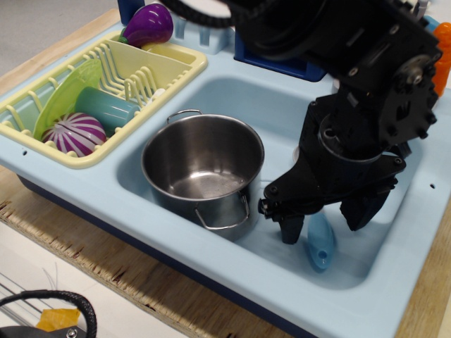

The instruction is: Put spoon in pot

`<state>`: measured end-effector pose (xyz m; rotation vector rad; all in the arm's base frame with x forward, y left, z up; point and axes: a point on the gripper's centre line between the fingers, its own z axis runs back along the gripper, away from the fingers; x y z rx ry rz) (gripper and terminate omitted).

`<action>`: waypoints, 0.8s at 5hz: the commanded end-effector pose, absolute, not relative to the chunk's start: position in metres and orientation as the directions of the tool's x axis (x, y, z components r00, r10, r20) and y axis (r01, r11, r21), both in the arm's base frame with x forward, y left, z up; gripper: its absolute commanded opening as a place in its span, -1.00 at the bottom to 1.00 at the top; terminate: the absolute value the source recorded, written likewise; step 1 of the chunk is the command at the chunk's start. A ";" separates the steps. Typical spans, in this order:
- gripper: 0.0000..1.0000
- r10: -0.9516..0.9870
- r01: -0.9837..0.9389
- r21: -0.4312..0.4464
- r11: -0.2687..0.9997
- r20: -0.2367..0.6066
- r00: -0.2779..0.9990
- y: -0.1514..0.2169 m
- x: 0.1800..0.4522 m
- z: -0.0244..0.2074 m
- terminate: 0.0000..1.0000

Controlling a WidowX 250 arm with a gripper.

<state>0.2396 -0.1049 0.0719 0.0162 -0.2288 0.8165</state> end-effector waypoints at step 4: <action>-1.00 0.679 -0.675 -0.099 0.731 0.213 0.703 -0.116 0.248 0.062 -1.00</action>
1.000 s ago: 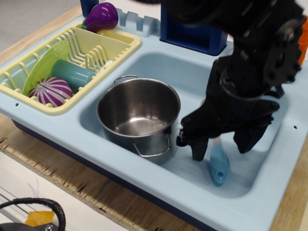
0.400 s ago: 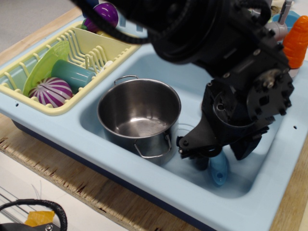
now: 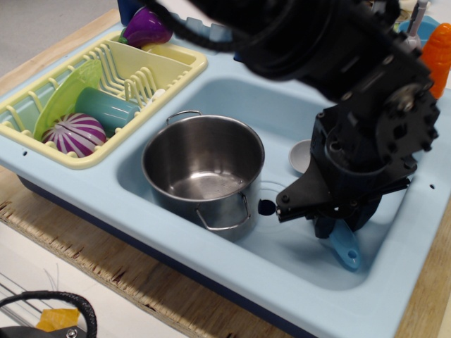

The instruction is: Put spoon in pot

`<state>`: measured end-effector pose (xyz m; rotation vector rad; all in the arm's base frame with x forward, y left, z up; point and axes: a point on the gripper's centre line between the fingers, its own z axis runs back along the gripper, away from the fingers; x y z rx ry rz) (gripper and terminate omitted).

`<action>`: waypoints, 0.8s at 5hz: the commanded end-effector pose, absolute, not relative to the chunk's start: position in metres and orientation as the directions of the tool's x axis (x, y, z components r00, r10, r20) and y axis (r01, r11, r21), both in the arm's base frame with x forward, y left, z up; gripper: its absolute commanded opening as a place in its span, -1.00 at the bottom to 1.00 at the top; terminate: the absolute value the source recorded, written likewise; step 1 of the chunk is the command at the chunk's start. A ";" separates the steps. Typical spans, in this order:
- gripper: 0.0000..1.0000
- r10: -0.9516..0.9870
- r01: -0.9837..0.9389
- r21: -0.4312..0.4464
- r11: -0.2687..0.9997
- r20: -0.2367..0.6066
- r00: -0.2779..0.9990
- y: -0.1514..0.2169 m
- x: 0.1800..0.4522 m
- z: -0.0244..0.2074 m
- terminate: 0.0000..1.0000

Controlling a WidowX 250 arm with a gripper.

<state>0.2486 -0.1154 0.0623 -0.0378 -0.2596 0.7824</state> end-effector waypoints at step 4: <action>-1.00 0.556 -0.623 0.093 0.777 0.361 0.748 -0.087 0.253 0.151 -1.00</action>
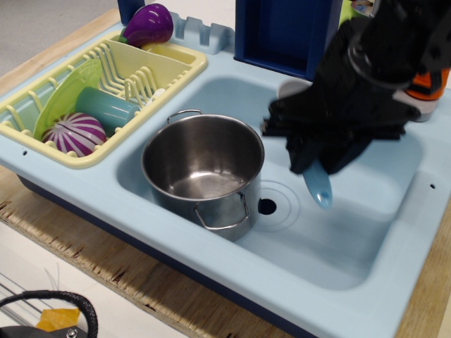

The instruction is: Put spoon in pot

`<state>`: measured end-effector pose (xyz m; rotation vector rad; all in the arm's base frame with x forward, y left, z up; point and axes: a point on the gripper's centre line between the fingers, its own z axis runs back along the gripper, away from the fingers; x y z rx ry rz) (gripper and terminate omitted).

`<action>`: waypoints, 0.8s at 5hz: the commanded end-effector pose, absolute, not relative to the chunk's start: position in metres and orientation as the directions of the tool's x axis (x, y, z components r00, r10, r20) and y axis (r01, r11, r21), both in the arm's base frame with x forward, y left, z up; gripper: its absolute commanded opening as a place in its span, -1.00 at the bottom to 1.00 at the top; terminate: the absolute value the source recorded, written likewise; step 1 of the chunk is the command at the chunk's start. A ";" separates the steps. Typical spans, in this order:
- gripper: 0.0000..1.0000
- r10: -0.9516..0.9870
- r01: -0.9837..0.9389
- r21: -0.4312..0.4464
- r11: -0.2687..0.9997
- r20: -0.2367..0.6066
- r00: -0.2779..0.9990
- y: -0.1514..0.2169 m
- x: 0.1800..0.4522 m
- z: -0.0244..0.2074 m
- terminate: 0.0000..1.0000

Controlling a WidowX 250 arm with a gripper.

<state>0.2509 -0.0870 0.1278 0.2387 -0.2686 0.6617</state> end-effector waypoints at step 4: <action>-1.00 0.575 -0.721 0.147 0.677 0.505 0.644 -0.030 0.205 0.154 -1.00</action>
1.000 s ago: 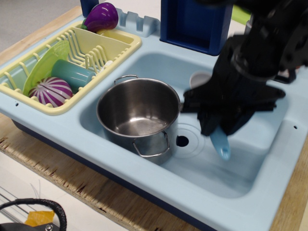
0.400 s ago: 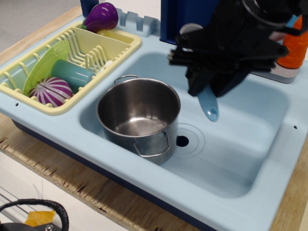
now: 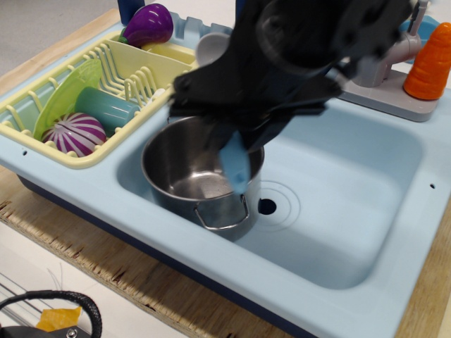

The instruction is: Put spoon in pot

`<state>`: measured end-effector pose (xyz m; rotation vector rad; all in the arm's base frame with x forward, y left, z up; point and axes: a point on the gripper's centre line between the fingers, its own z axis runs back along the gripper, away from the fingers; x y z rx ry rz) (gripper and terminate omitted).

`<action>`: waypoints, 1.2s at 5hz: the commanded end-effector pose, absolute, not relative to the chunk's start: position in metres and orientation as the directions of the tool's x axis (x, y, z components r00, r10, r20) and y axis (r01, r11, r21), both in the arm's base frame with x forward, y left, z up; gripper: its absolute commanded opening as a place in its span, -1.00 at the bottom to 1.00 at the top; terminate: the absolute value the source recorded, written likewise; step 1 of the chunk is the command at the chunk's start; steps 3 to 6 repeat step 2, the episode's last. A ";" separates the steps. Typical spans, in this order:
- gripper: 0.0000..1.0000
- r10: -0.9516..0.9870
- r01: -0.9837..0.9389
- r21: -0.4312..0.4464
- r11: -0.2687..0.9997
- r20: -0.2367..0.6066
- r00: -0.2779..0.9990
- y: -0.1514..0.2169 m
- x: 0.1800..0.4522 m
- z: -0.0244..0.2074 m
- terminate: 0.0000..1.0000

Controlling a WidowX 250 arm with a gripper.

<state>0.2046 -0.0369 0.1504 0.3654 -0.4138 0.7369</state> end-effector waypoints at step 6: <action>-1.00 0.515 -0.727 0.119 0.676 0.631 0.581 -0.006 0.215 0.137 1.00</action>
